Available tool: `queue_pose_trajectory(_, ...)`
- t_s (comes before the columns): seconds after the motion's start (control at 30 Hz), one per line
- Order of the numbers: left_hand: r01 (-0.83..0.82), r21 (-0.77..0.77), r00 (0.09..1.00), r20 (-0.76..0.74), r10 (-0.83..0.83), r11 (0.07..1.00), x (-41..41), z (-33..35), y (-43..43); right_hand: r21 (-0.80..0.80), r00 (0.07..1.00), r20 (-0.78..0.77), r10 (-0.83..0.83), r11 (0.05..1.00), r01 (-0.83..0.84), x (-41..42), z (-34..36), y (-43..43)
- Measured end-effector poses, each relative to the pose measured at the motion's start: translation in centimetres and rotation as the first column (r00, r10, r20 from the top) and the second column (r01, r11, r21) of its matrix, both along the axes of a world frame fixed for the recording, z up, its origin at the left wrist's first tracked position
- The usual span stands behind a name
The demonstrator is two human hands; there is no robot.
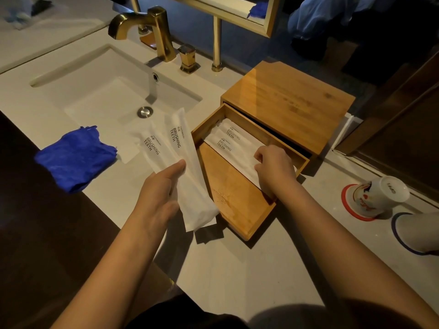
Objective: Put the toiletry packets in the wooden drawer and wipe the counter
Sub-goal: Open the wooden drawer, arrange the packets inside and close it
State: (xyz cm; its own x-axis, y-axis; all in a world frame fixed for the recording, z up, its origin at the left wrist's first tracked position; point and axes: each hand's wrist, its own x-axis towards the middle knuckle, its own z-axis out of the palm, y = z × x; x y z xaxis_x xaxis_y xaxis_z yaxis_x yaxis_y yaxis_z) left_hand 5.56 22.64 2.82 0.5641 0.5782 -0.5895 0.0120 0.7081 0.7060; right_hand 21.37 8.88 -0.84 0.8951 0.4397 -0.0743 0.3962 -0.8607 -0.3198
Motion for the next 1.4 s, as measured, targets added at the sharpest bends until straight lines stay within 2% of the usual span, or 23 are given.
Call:
queue_pose_trajectory(0.17,0.004,-0.003,1.000,0.023,-0.004,1.000,0.1,0.0,-0.2,0.039,0.998,0.034,0.044,0.998,-0.045,-0.4,-0.1,0.1)
queue_pose_trajectory(0.3,-0.022,-0.079,0.997,0.073,0.028,0.997,0.4,0.4,-0.6,-0.028,0.999,0.014,0.052,0.998,-0.051,-0.6,-0.3,0.2)
queue_pose_trajectory(0.37,-0.036,-0.115,0.993,0.105,0.048,0.993,0.5,0.7,-0.7,-0.006,0.999,0.007,0.044,0.999,-0.044,-0.8,-0.3,0.2)
queue_pose_trajectory(0.47,-0.031,-0.139,0.990,0.135,0.050,0.990,0.7,0.7,-0.9,0.194,0.991,-0.061,0.116,0.976,-0.103,-1.7,0.7,0.5)
queue_pose_trajectory(0.57,-0.007,-0.191,0.982,0.183,0.043,0.982,0.8,0.8,-1.2,0.499,0.903,-0.336,0.268,0.864,-0.070,-3.8,2.4,1.3)
queue_pose_trajectory(0.73,0.040,-0.178,0.974,0.226,0.001,0.983,0.9,0.8,-1.7,0.644,0.795,-0.479,0.373,0.765,0.029,-5.5,3.7,1.9)
queue_pose_trajectory(0.9,0.073,-0.135,0.975,0.220,-0.042,0.988,0.5,0.9,-1.7,0.686,0.769,-0.533,0.352,0.712,0.150,-4.2,4.8,1.3)
queue_pose_trajectory(0.97,0.063,-0.131,0.983,0.180,-0.039,0.989,0.2,0.7,-1.3,0.681,0.767,-0.553,0.326,0.707,0.191,-3.3,5.3,0.9)
queue_pose_trajectory(1.07,0.014,-0.153,0.991,0.130,0.006,0.988,-0.3,0.4,-0.6,0.596,0.817,-0.535,0.216,0.781,0.184,-1.8,5.4,0.3)
queue_pose_trajectory(1.13,-0.039,-0.162,0.992,0.108,0.057,0.986,-0.4,0.6,-0.3,0.500,0.843,-0.509,0.174,0.857,0.124,-1.1,4.9,0.1)
queue_pose_trajectory(1.23,-0.069,-0.156,0.986,0.140,0.091,0.985,-0.6,0.8,0.1,0.347,0.864,-0.460,0.202,0.937,-0.035,-0.8,3.7,0.3)
queue_pose_trajectory(1.4,-0.068,-0.127,0.985,0.151,0.087,0.990,-0.9,0.6,0.5,0.228,0.838,-0.478,0.262,0.959,-0.170,-1.2,2.6,0.7)
